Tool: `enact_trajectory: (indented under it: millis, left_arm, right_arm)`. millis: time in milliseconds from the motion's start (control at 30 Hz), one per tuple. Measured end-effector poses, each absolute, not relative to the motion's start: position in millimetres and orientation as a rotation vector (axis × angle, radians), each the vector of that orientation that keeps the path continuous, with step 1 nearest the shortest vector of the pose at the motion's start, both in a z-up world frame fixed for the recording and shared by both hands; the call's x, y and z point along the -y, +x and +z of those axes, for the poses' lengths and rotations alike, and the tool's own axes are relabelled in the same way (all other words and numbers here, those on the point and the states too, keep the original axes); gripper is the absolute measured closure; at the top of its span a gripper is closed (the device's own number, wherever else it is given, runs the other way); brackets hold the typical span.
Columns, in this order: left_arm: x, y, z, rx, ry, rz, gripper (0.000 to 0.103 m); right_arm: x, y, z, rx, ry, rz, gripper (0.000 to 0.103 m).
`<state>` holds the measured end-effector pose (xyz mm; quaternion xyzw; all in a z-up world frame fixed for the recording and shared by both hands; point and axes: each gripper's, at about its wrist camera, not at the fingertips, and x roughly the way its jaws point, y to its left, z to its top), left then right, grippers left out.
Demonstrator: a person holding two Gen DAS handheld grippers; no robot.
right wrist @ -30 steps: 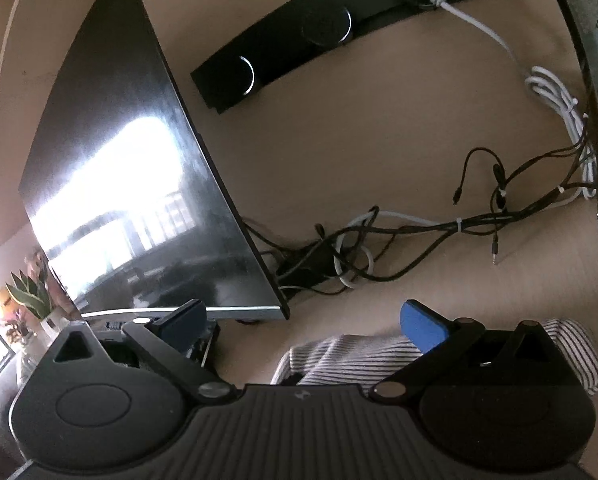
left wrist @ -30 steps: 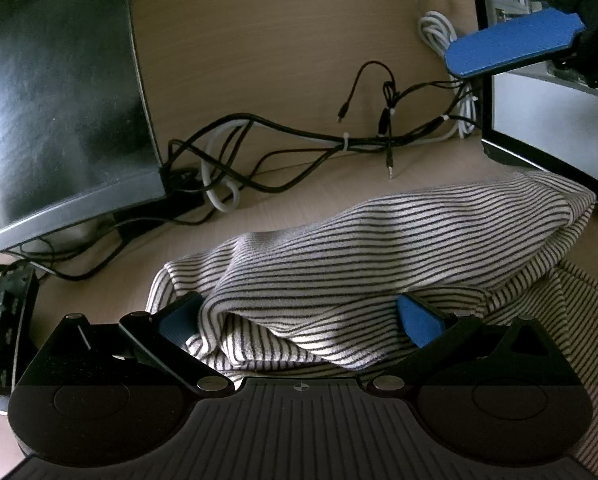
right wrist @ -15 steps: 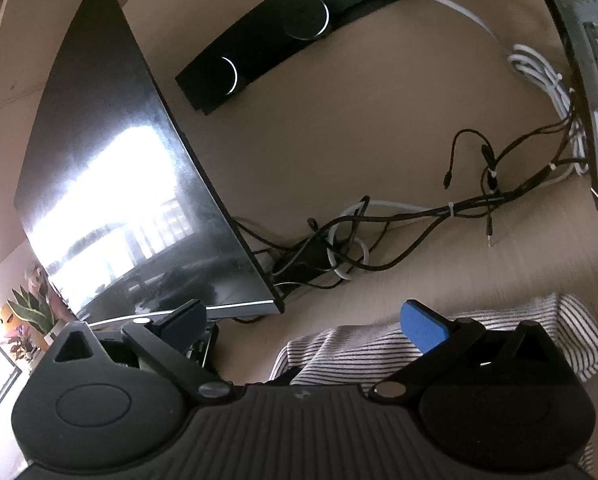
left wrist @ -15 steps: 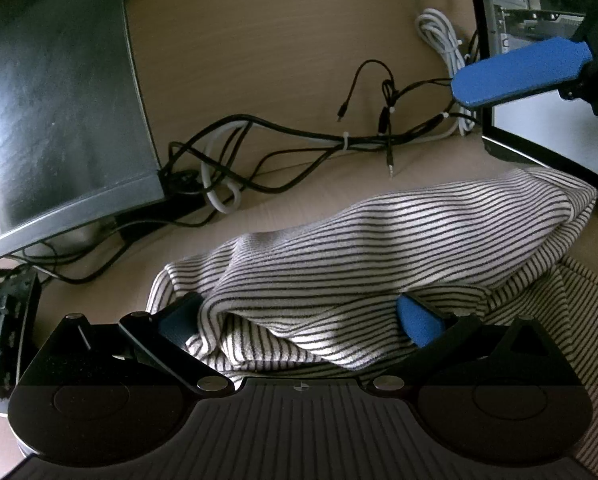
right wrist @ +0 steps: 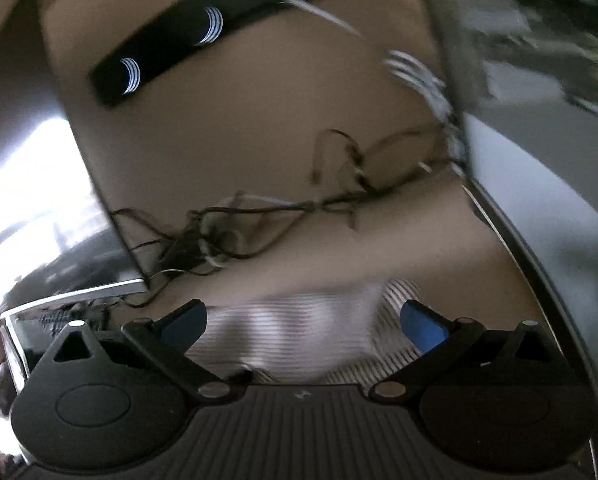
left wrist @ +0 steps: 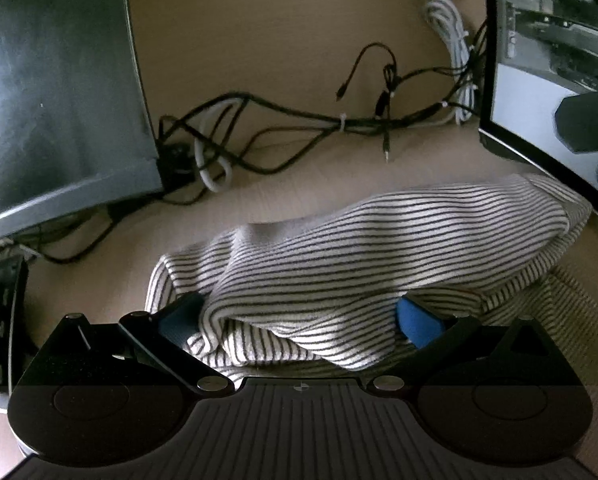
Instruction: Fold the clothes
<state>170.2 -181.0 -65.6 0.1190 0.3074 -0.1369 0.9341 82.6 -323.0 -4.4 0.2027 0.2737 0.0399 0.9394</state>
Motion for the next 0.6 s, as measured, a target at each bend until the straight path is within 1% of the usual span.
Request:
enact_trajectory:
  millis: [100, 200, 367, 600]
  left_arm:
    - [188, 162, -73, -0.566, 0.274, -0.26, 0.0]
    - [192, 162, -75, -0.552, 0.288, -0.254, 0.0]
    - [185, 162, -74, -0.558, 0.241, -0.271, 0.0]
    - [178, 150, -71, -0.552, 0.277, -0.248, 0.0]
  right_arm:
    - [317, 77, 14, -0.449, 0.474, 0.159, 0.0]
    - [292, 83, 35, -0.321, 0.486, 0.223, 0.0]
    - [254, 94, 37, -0.334, 0.411, 0.325, 0.0]
    - [251, 102, 40, -0.317, 0.389, 0.288, 0.0]
